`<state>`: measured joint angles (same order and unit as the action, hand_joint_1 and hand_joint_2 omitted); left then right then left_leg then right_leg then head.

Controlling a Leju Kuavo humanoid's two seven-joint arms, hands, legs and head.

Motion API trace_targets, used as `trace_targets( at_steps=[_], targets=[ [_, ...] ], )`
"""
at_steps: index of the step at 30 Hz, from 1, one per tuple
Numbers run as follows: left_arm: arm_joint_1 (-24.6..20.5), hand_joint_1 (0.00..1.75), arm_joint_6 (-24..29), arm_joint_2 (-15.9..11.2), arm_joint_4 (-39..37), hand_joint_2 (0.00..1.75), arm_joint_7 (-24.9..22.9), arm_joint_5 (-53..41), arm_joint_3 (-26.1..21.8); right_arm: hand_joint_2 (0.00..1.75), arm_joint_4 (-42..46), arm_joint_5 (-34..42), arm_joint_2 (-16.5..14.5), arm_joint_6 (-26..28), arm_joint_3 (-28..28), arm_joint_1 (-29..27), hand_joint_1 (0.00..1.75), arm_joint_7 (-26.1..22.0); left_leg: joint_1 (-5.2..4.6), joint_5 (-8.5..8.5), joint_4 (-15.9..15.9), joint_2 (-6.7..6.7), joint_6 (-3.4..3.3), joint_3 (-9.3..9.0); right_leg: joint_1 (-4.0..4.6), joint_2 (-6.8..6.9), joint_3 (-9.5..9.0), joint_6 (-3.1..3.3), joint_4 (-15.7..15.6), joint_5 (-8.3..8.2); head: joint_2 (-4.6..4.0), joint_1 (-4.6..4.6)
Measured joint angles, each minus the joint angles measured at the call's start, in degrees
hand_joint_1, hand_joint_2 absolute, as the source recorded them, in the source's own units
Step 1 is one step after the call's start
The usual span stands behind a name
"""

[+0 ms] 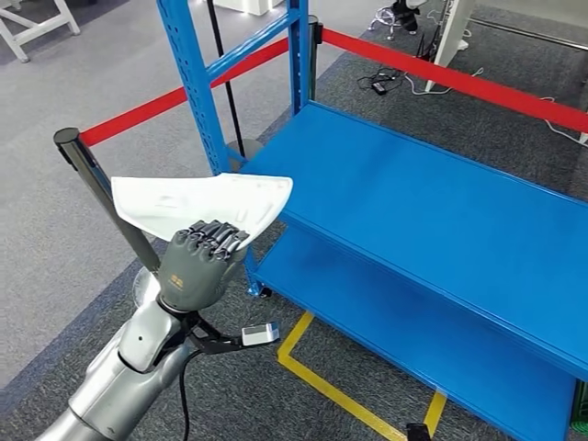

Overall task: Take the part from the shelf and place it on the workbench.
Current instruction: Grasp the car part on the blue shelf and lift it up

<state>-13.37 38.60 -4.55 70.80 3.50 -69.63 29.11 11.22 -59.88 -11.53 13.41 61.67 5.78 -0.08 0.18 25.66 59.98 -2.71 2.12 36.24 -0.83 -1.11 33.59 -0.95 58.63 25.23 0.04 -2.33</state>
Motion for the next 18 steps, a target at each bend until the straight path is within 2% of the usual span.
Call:
trace_targets(
  at_steps=[1, 3, 4, 5, 6, 8, 9, 10, 12, 14, 15, 16, 18],
  targets=[
    [-0.1, 1.75, -0.01, -0.02, 0.0, 1.75, 0.0, -0.01, -0.01, 1.75, 0.0, -0.03, -0.01, -0.01, -0.01, 0.0, 0.0, -0.02, 0.0, 1.78, 3.32, 0.93, 0.26, 1.59, -0.01, 0.4, -0.01, 0.18, -0.03, -0.01, 0.0, -0.13],
    [-0.14, 1.75, -0.03, -0.02, -0.02, 1.75, 0.0, 0.0, 0.02, 1.75, -0.01, -0.04, 0.01, -0.02, -0.01, -0.14, 0.0, -0.03, 0.07, 4.86, 10.83, 1.76, 0.62, 5.28, 0.01, 1.29, 0.02, 0.32, -0.03, 0.03, 0.0, -0.2],
    [-0.07, 1.75, -0.04, -0.03, -0.03, 1.75, -0.01, 0.0, 0.02, 1.75, -0.01, -0.05, 0.01, -0.02, -0.01, -0.19, 0.0, -0.03, 0.12, 5.16, 12.83, 1.88, 0.71, 6.3, 0.01, 1.74, 0.03, 0.34, -0.03, 0.05, 0.0, -0.21],
    [-0.03, 1.75, -0.04, -0.05, -0.04, 1.75, -0.01, 0.0, 0.03, 1.75, -0.01, -0.05, 0.01, -0.02, -0.01, -0.19, 0.0, -0.03, 0.17, 4.38, 12.72, 1.95, 0.73, 6.25, 0.01, 2.16, 0.03, 0.33, -0.03, 0.06, 0.0, -0.21],
    [-0.04, 1.75, -0.04, -0.08, -0.05, 1.75, -0.01, 0.0, 0.02, 1.75, -0.01, -0.05, 0.0, -0.02, -0.01, -0.16, 0.0, -0.03, 0.21, 2.73, 10.43, 2.16, 0.69, 5.05, 0.0, 2.55, -0.01, 0.29, -0.03, 0.08, 0.0, -0.22],
    [-0.26, 1.75, -0.04, -0.13, -0.05, 1.75, -0.01, -0.01, 0.02, 1.75, -0.01, -0.09, -0.01, -0.02, -0.01, -0.07, 0.0, -0.03, 0.15, -0.7, 2.71, 3.7, 0.59, 0.85, 0.17, 3.22, -0.09, -0.03, 0.07, 0.21, 0.0, -0.25],
    [-0.4, 1.75, -0.04, -0.1, -0.05, 1.75, -0.01, 0.0, 0.02, 1.75, -0.01, -0.11, 0.0, -0.02, -0.01, -0.04, 0.0, -0.03, 0.09, -1.55, -0.4, 4.41, 0.35, -0.78, 0.35, 3.5, -0.06, -0.3, 0.16, 0.29, 0.0, -0.25],
    [-0.51, 1.75, -0.04, -0.08, -0.05, 1.75, -0.01, 0.0, 0.03, 1.75, -0.01, -0.13, 0.01, -0.02, -0.01, -0.04, 0.0, -0.03, 0.0, -1.8, -2.24, 4.9, 0.09, -1.66, 0.54, 3.79, -0.03, -0.62, 0.2, 0.35, 0.0, -0.2],
    [-0.47, 1.75, -0.04, -0.1, -0.06, 1.75, -0.01, 0.02, 0.03, 1.75, -0.01, -0.15, 0.01, -0.02, -0.01, -0.08, 0.0, -0.03, -0.14, -1.72, -3.01, 4.36, -0.72, -1.7, 0.64, 4.48, -0.07, -1.23, 0.1, 0.37, 0.0, -0.11],
    [-0.4, 1.75, -0.05, -0.16, -0.07, 1.75, -0.01, 0.02, 0.02, 1.75, -0.01, -0.16, 0.0, -0.04, -0.02, -0.04, 0.0, -0.07, -0.1, -1.92, -3.17, 3.61, -1.44, -1.64, 0.42, 4.02, 0.21, -1.86, 0.85, 1.15, 0.0, 0.0],
    [-0.43, 1.75, -0.07, -0.15, -0.07, 1.75, -0.01, 0.02, 0.02, 1.75, -0.01, -0.16, -0.01, -0.08, -0.03, 0.0, 0.0, -0.09, -0.02, -2.02, -3.25, 3.25, -1.8, -1.66, 0.34, 3.32, 0.97, -2.07, 2.59, 2.31, 0.0, 0.14],
    [-0.47, 1.75, -0.11, -0.09, -0.08, 1.75, -0.01, 0.02, 0.03, 1.75, -0.01, -0.17, -0.01, -0.11, -0.03, -0.01, 0.0, -0.11, 0.01, -2.05, -3.28, 2.92, -2.07, -1.68, 0.3, 2.42, 2.4, -2.2, 5.7, 4.05, 0.0, 0.28],
    [-0.45, 1.75, -0.33, 0.01, -0.13, 1.75, -0.01, 0.02, 0.05, 1.75, -0.01, -0.17, -0.01, -0.17, -0.03, -0.17, 0.0, -0.12, -0.06, -2.02, -3.26, 2.13, -2.4, -1.66, 0.33, 1.49, 6.06, -2.24, 13.5, 7.45, 0.0, 0.47]
  ],
)
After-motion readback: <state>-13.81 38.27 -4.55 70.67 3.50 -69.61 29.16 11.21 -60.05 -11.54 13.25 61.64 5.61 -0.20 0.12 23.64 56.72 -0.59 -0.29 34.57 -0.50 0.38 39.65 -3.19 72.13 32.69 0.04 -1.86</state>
